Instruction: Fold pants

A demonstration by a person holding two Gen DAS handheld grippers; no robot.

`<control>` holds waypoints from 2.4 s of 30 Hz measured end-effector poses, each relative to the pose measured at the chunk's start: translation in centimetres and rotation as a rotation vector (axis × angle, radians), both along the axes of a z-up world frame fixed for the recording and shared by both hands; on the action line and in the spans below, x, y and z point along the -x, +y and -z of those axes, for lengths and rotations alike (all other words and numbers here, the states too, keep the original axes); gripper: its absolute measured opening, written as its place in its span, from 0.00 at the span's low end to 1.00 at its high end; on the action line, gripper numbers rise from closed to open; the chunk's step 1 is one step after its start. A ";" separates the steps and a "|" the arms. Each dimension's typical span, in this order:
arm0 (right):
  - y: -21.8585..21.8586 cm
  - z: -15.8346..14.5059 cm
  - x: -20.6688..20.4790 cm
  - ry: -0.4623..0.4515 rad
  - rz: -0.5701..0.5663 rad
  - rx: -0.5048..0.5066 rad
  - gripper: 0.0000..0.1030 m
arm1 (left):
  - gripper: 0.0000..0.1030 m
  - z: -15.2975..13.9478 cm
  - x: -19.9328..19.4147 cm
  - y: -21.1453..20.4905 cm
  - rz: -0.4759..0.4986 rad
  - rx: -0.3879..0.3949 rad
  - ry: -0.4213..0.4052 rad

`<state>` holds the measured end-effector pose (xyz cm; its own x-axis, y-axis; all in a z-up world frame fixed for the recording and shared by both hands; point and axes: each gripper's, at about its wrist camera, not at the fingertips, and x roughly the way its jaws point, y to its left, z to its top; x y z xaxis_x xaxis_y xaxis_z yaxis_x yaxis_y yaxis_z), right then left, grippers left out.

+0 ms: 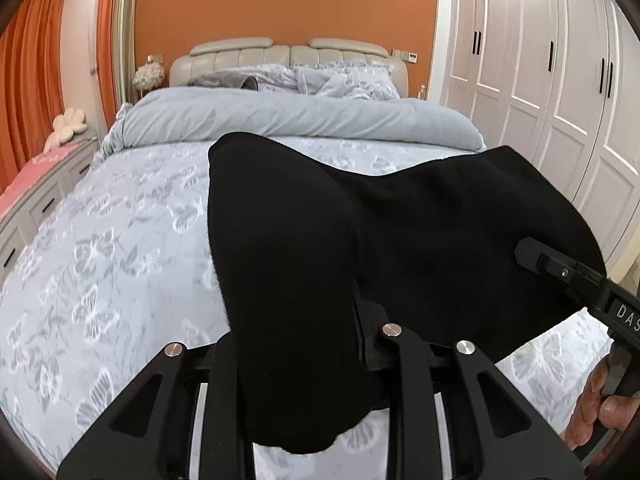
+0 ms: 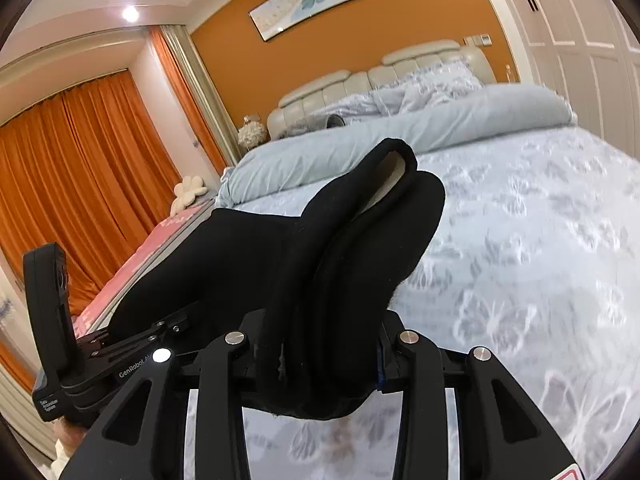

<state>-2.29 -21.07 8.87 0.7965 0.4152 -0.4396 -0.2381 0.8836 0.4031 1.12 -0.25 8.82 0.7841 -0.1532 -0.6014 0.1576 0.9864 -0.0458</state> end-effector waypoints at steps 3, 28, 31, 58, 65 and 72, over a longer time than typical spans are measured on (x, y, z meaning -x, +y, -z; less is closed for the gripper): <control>-0.2 -0.9 -2.4 -0.016 0.004 0.016 0.33 | 0.24 -0.7 -2.0 -0.2 -0.002 -0.005 -0.016; -2.3 17.1 -25.0 0.343 0.021 -0.045 0.64 | 0.35 14.7 -22.5 2.2 -0.051 0.033 0.111; -2.6 16.9 -25.0 0.378 0.015 -0.081 0.64 | 0.36 14.3 -22.4 2.0 -0.054 0.025 0.121; -0.4 8.5 -17.9 0.295 -0.001 0.177 0.09 | 0.88 4.3 -11.4 2.7 -0.195 -0.130 -0.113; -1.8 9.9 -17.6 0.381 0.139 0.236 0.12 | 0.88 5.2 -9.4 0.9 -0.189 -0.189 -0.037; -2.8 3.4 -8.0 0.145 0.240 0.263 0.52 | 0.89 5.5 -5.4 1.3 -0.175 -0.067 0.020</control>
<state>5.67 -23.92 5.44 0.7790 0.0825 -0.6215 0.0308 0.9851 0.1694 6.49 1.02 3.33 0.7831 0.0255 -0.6214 -0.0166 0.9997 0.0200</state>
